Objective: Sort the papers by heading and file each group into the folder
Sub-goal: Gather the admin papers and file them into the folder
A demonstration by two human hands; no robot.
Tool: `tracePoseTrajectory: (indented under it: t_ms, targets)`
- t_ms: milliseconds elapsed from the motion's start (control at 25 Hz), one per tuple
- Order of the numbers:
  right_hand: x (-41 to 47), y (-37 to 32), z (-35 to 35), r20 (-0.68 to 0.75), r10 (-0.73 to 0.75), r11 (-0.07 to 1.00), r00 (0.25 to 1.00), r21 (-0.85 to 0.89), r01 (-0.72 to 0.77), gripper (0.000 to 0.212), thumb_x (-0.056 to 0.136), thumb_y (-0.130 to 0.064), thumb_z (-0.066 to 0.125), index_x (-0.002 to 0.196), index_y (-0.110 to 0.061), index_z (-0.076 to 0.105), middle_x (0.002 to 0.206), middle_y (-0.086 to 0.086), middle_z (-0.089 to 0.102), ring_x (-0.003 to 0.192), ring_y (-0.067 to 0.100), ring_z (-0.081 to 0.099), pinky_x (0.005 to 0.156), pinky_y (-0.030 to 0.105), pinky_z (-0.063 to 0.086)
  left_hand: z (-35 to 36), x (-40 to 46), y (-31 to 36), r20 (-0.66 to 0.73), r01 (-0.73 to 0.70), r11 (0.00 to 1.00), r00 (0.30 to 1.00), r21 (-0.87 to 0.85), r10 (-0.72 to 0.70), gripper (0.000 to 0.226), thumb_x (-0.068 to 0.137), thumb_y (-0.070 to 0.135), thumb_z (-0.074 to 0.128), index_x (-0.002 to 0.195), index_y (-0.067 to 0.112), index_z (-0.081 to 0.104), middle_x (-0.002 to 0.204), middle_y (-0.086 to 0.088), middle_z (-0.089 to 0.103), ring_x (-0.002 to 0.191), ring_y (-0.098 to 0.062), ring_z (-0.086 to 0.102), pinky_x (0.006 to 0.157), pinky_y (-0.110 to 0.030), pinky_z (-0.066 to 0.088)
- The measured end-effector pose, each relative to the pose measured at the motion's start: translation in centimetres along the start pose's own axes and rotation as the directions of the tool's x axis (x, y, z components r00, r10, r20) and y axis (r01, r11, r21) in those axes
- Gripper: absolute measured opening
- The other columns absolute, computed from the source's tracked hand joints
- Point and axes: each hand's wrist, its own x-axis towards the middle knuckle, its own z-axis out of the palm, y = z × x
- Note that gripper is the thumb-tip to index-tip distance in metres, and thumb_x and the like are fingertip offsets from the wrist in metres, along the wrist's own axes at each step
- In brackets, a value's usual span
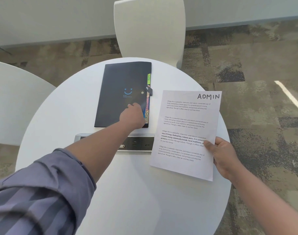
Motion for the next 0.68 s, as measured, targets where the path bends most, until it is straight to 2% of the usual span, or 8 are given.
tracePoseTrajectory:
  t_ms: [80,160,320,480,560,680]
  targets:
    - [-0.2,-0.1,-0.2,-0.002,0.005,1.000,1.000,-0.015,-0.005,0.018,0.103,-0.007,0.057,0.116,-0.009,0.070,0.105,0.007,0.080,0.093,0.028,0.076,0.092,0.052,0.058,-1.6,0.0,-0.3,-0.030,-0.030,0.999,0.999,-0.023,0.029,0.014,0.099,0.018,0.051,0.108,0.009,0.055,0.113,-0.011,0.063,0.097,-0.033,0.062,0.071,-0.036,0.043]
    - [-0.5,-0.3,-0.3,-0.005,0.012,1.000,1.000,-0.024,-0.012,0.019,0.103,-0.007,0.057,0.117,-0.009,0.070,0.105,0.007,0.080,0.095,0.030,0.075,0.094,0.054,0.056,-3.7,-0.9,-0.8,-0.089,-0.053,0.998,0.995,-0.027,0.050,0.006,0.099,0.014,0.049,0.094,0.012,0.051,0.097,-0.006,0.057,0.089,-0.030,0.057,0.071,-0.036,0.043]
    - [-1.6,-1.7,0.2,0.015,0.002,1.000,1.000,-0.029,-0.002,0.019,0.102,-0.007,0.058,0.117,-0.009,0.071,0.106,0.006,0.080,0.096,0.031,0.075,0.095,0.055,0.056,-7.2,-4.6,-2.8,-0.232,-0.071,0.997,0.970,0.019,0.074,0.010,0.100,0.009,0.049,0.091,0.013,0.046,0.092,-0.008,0.053,0.082,-0.027,0.049,0.071,-0.037,0.041]
    - [-3.3,-3.7,1.5,0.043,-0.049,0.998,0.998,-0.023,0.050,0.020,0.102,-0.006,0.057,0.116,-0.009,0.071,0.108,0.009,0.079,0.092,0.030,0.075,0.087,0.049,0.058,-9.2,-8.3,-5.9,-0.317,-0.029,1.000,0.948,-0.001,0.027,0.011,0.099,0.011,0.048,0.103,0.009,0.058,0.091,-0.011,0.056,0.081,-0.032,0.052,0.070,-0.037,0.041]
    - [-4.7,-4.7,2.5,0.056,-0.073,0.997,0.996,-0.020,0.074,0.020,0.102,-0.006,0.057,0.115,-0.009,0.071,0.109,0.009,0.079,0.095,0.032,0.074,0.089,0.051,0.058,-9.7,-10.7,-7.6,-0.342,-0.018,1.000,0.940,-0.003,0.016,0.014,0.099,0.011,0.047,0.107,0.009,0.059,0.093,-0.012,0.060,0.084,-0.034,0.057,0.070,-0.037,0.042]
    - [-6.7,-6.1,3.9,0.064,-0.109,0.991,0.992,-0.068,0.113,0.019,0.101,-0.006,0.058,0.113,-0.009,0.072,0.109,0.012,0.078,0.096,0.035,0.073,0.095,0.059,0.054,-9.7,-14.6,-10.2,-0.379,-0.036,0.998,0.925,-0.048,0.015,0.010,0.101,0.014,0.045,0.094,0.016,0.052,0.089,-0.009,0.062,0.075,-0.030,0.054,0.065,-0.035,0.039]
